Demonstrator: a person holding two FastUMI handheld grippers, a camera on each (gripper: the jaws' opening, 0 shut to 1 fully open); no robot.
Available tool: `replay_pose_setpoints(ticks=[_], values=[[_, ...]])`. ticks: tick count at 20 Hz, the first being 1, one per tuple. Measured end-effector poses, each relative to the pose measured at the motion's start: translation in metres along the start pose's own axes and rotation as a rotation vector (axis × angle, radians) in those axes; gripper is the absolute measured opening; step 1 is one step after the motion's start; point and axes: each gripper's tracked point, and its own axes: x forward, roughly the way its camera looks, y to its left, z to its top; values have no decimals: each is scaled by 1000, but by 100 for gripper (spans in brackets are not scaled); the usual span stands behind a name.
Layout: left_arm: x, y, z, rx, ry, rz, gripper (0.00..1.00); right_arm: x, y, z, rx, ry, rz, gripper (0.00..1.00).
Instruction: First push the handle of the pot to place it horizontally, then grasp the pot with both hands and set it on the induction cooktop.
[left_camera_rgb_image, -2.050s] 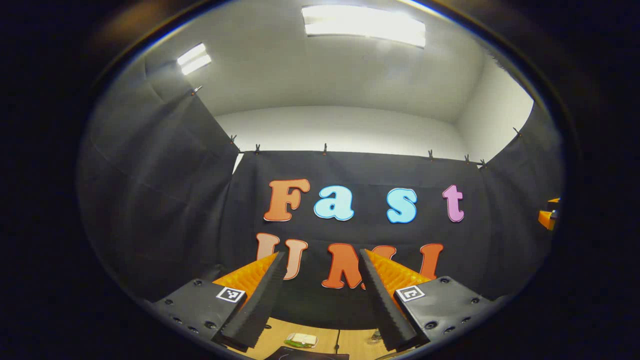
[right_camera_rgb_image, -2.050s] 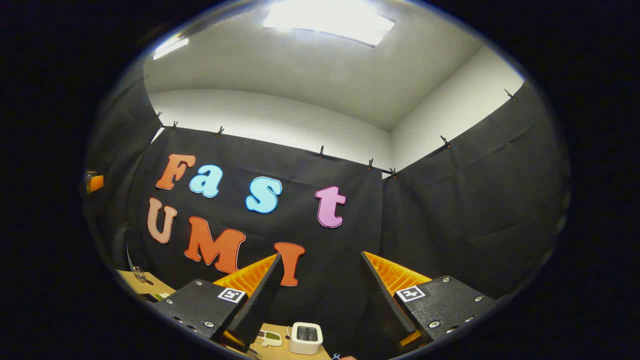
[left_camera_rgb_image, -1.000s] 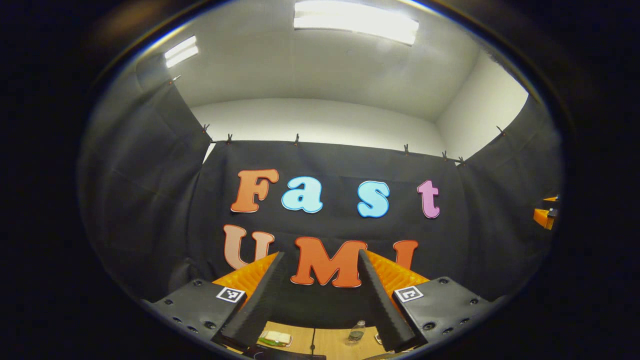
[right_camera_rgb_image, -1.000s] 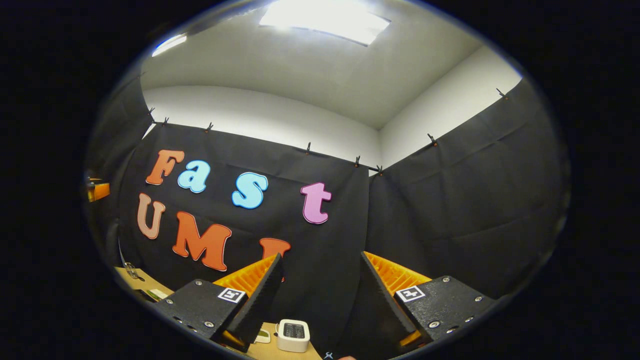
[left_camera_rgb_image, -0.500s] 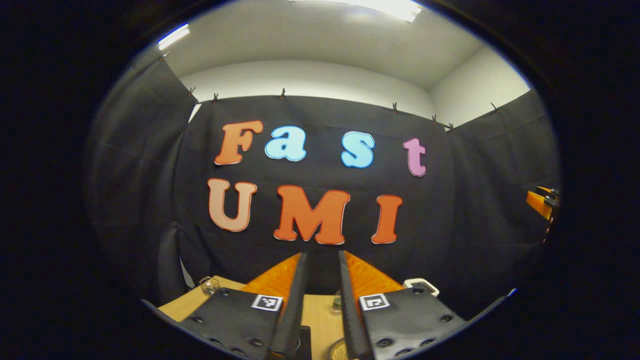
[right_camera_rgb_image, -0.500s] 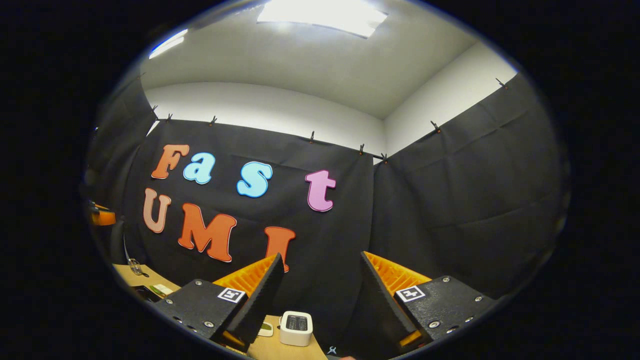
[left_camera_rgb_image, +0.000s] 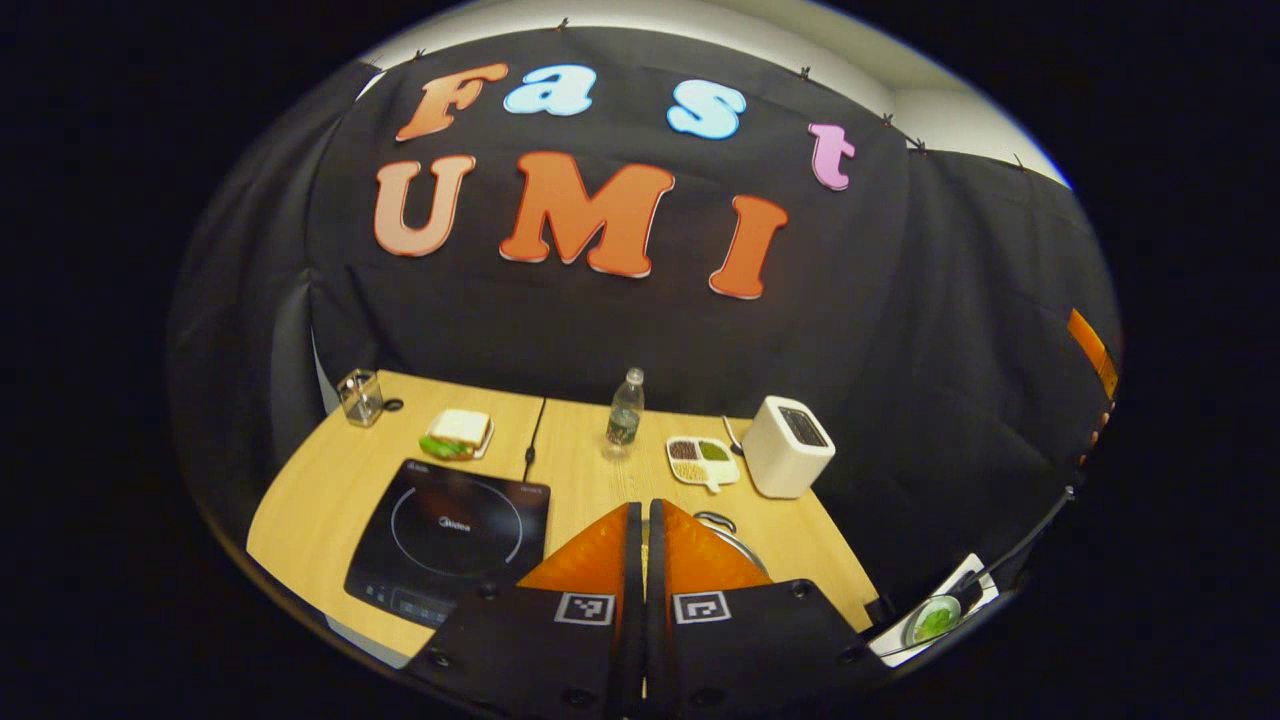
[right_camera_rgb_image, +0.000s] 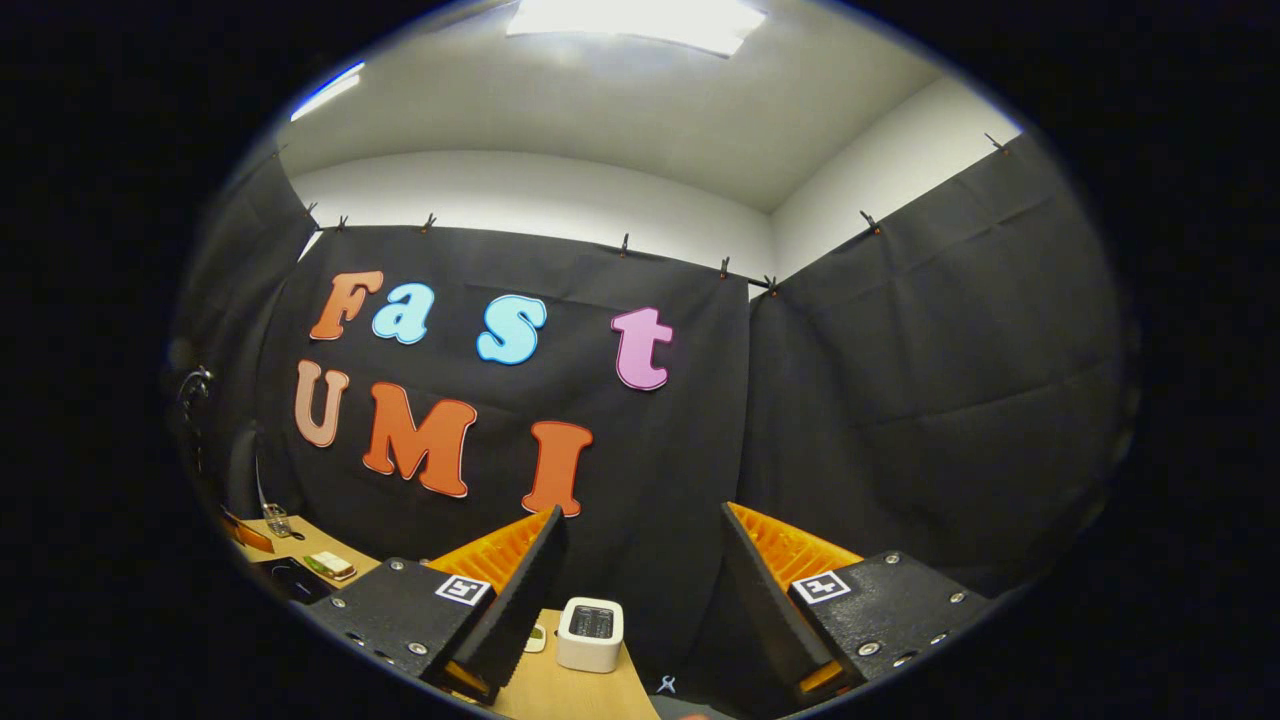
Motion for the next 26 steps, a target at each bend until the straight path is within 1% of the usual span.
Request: replay_pose_setpoints(ticks=[2,5,7,11,14,18,23,26], values=[[8,-4,-36,-15,86,10,8,-2,-3,-8,2,11,15,94],[14,-7,-83,3,215,46,8,-5,-5,-19,14,24,42,94],[18,-11,-116,-12,291,62,8,-8,-6,-26,25,31,61,94],[23,-12,-181,-108,450,97,8,-13,-8,-40,40,59,96,94],[25,-13,-220,-177,527,113,8,-16,-14,-50,57,78,112,94],[30,-15,-260,-235,612,133,8,-20,-21,-62,82,102,113,94],[45,-11,-282,-297,690,143,8,-26,-27,-68,90,115,105,94],[54,-12,-293,-342,742,130,8,-30,-29,-73,87,129,95,94]])
